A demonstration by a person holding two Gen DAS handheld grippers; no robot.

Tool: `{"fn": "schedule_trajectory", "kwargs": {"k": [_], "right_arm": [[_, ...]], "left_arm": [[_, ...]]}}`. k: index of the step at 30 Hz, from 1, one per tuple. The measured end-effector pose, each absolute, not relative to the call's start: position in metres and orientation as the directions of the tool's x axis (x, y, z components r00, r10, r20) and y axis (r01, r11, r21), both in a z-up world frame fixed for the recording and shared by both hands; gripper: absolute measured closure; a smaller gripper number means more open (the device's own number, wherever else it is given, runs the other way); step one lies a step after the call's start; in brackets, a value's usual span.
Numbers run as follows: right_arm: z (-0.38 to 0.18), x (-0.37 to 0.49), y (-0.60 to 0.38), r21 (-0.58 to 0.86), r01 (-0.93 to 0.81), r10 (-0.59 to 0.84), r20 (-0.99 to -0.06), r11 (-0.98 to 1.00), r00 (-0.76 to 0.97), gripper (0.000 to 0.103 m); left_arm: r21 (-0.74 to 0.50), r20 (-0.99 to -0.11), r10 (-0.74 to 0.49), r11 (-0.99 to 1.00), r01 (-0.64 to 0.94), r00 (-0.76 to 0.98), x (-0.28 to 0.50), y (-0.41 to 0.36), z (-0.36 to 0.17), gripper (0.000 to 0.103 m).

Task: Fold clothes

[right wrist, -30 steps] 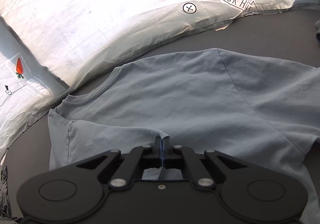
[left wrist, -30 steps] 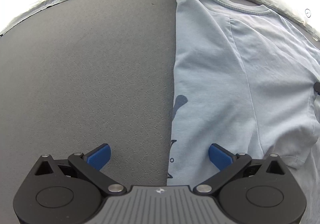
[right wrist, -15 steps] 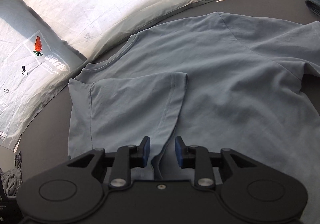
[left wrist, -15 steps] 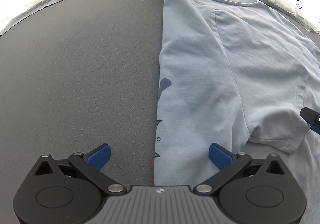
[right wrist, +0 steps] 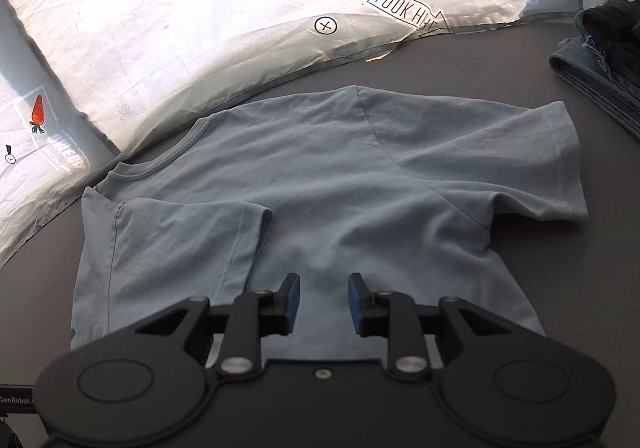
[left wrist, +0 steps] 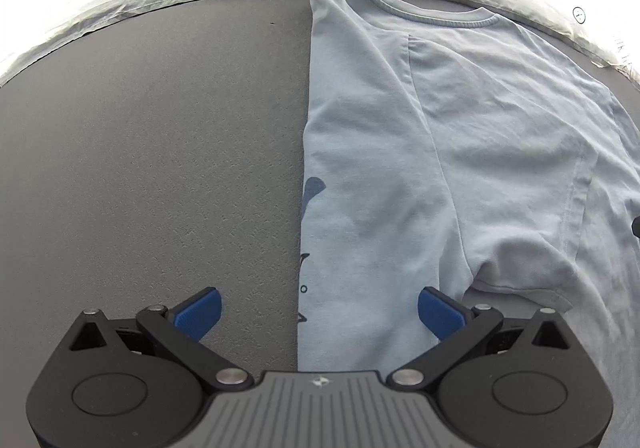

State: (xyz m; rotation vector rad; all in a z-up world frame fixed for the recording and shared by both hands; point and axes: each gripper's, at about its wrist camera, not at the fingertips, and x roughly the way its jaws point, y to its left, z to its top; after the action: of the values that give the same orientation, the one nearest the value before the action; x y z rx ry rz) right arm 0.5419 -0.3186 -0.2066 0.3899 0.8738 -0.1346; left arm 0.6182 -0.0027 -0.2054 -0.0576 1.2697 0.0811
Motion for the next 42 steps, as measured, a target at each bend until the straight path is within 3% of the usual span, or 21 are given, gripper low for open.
{"fn": "schedule_trajectory", "kwargs": {"k": [4, 6, 8, 11, 15, 18, 20, 21, 23, 26, 38, 42], "right_arm": [[-0.205, 0.538, -0.377, 0.263, 0.408, -0.083, -0.748, 0.874, 0.658, 0.059], [-0.208, 0.539, -0.397, 0.213, 0.453, -0.154, -0.748, 0.866, 0.645, 0.058], [-0.212, 0.542, -0.414, 0.211, 0.459, -0.161, -0.746, 0.863, 0.647, 0.049], [-0.219, 0.549, -0.433, 0.173, 0.499, -0.219, -0.744, 0.849, 0.631, 0.047], [-0.226, 0.552, -0.443, 0.202, 0.508, -0.214, -0.734, 0.837, 0.644, 0.035], [-0.233, 0.555, -0.448, 0.232, 0.499, -0.189, -0.731, 0.835, 0.656, 0.034], [-0.235, 0.558, -0.448, 0.252, 0.491, -0.169, -0.73, 0.834, 0.662, 0.037], [-0.235, 0.56, -0.448, 0.268, 0.486, -0.153, -0.731, 0.832, 0.665, 0.044], [-0.234, 0.563, -0.449, 0.303, 0.476, -0.116, -0.734, 0.826, 0.669, 0.077], [-0.231, 0.56, -0.45, 0.392, 0.478, -0.058, -0.723, 0.786, 0.689, 0.09], [-0.196, 0.55, -0.381, 0.808, 0.189, 0.353, -0.437, 0.558, 0.827, 0.092], [-0.198, 0.562, -0.334, 0.837, 0.135, 0.474, -0.425, 0.53, 0.771, 0.092]], "left_arm": [[0.017, -0.952, 0.03, 0.999, -0.047, 0.305, 0.633, -0.015, -0.203, 0.0], [0.052, -0.952, 0.055, 0.998, -0.019, 0.3, 0.643, -0.027, -0.208, 0.0], [0.082, -0.953, 0.077, 0.997, 0.006, 0.293, 0.635, -0.032, -0.201, 0.0], [0.099, -0.957, 0.094, 0.995, 0.007, 0.276, 0.641, -0.039, -0.209, 0.0], [0.109, -0.959, 0.105, 0.994, -0.001, 0.262, 0.644, -0.041, -0.213, 0.0], [0.106, -0.961, 0.102, 0.994, 0.0, 0.257, 0.646, -0.041, -0.214, 0.0], [0.105, -0.961, 0.1, 0.994, 0.004, 0.256, 0.646, -0.04, -0.214, 0.0], [0.102, -0.962, 0.098, 0.995, 0.002, 0.255, 0.646, -0.039, -0.214, 0.0], [0.088, -0.964, 0.088, 0.996, -0.012, 0.251, 0.645, -0.037, -0.214, 0.0], [0.058, -0.968, 0.068, 0.997, -0.046, 0.241, 0.644, -0.031, -0.215, 0.0], [0.011, -0.971, 0.029, 0.997, -0.079, 0.236, 0.641, -0.023, -0.217, 0.0], [-0.011, -0.972, 0.01, 0.996, -0.088, 0.235, 0.641, -0.018, -0.218, 0.0]]}}
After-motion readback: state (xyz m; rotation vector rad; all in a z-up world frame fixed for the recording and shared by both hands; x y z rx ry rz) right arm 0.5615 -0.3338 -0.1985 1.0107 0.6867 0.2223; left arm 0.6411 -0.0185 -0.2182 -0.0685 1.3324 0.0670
